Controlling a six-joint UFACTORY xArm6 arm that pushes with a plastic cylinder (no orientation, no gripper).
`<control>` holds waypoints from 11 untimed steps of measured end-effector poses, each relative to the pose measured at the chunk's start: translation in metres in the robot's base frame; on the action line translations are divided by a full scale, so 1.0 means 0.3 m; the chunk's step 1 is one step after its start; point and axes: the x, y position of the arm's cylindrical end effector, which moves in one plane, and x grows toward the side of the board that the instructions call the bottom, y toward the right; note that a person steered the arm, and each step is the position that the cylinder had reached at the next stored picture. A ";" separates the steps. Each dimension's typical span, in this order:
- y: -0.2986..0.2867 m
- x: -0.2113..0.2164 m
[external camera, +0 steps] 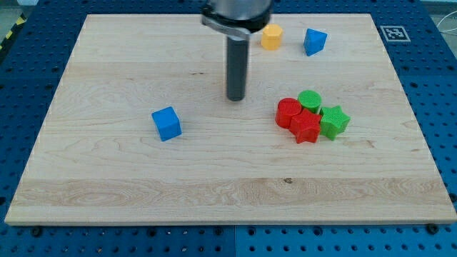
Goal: Push yellow heart slightly up
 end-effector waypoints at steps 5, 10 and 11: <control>0.136 -0.114; -0.195 -0.207; -0.312 -0.116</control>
